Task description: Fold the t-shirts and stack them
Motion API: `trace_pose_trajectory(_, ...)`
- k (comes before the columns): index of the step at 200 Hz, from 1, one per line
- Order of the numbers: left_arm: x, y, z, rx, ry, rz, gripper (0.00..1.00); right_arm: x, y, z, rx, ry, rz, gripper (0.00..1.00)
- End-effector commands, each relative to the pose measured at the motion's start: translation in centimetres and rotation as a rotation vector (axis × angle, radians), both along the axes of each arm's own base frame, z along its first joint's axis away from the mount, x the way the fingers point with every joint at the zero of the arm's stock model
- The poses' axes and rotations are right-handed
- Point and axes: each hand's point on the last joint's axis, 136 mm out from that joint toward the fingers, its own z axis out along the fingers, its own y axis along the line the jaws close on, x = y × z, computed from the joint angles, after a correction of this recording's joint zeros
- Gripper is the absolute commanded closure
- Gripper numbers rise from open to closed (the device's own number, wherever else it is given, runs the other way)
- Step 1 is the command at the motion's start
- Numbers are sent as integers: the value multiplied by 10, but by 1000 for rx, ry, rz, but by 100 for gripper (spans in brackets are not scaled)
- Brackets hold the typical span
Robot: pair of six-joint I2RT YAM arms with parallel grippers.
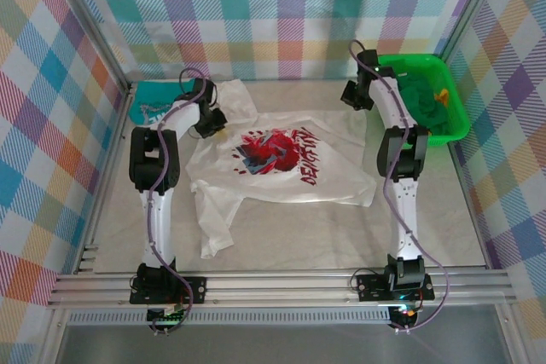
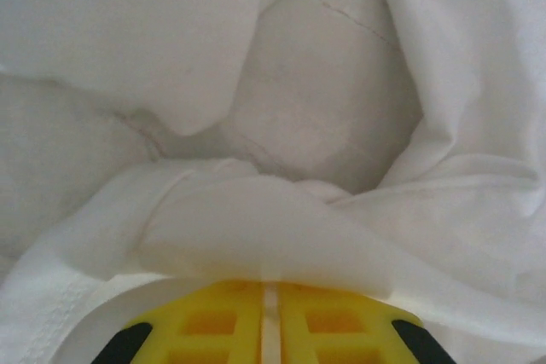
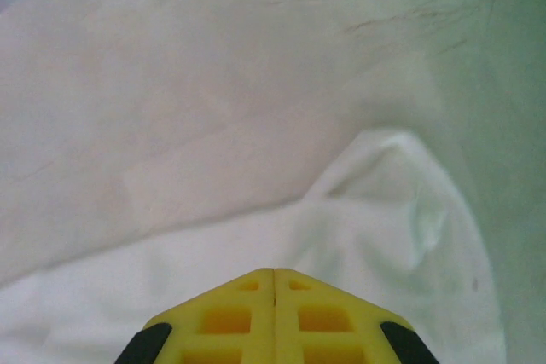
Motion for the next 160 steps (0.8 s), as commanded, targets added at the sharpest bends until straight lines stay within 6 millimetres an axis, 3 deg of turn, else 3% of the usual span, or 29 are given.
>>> trace_pose_trajectory(1, -11, -1, 63, 12, -112, -7, 83, -30, 36, 76, 87, -129, 113, 96)
trace_pose_trajectory(15, -32, -1, 85, 20, -142, -7, 75, -63, 49, 90, 121, -163, 139, 92)
trace_pose_trajectory(26, -61, -1, 97, 30, -143, -6, 70, -91, 59, 92, 140, -185, 162, 87)
trace_pose_trajectory(29, -69, -1, 100, 33, -143, -7, 69, -96, 63, 103, 148, -215, 170, 86)
trace_pose_trajectory(41, -108, 2, 113, 53, -134, -7, 65, -128, 70, 100, 165, -233, 191, 83)
trace_pose_trajectory(71, -221, 7, 111, 211, -23, -45, 60, -204, 76, 63, 175, -221, 246, 78)
trace_pose_trajectory(95, -302, -8, 104, 370, 108, -143, 60, -251, 65, 22, 137, -167, 235, 74)
trace_pose_trajectory(109, -333, -24, 102, 441, 146, -209, 60, -269, 58, 3, 123, -151, 227, 72)
trace_pose_trajectory(126, -358, -46, 94, 515, 182, -272, 60, -281, 45, -15, 80, -127, 191, 70)
trace_pose_trajectory(160, -398, -82, 55, 623, 280, -385, 58, -288, 48, -23, 101, -166, 216, 64)
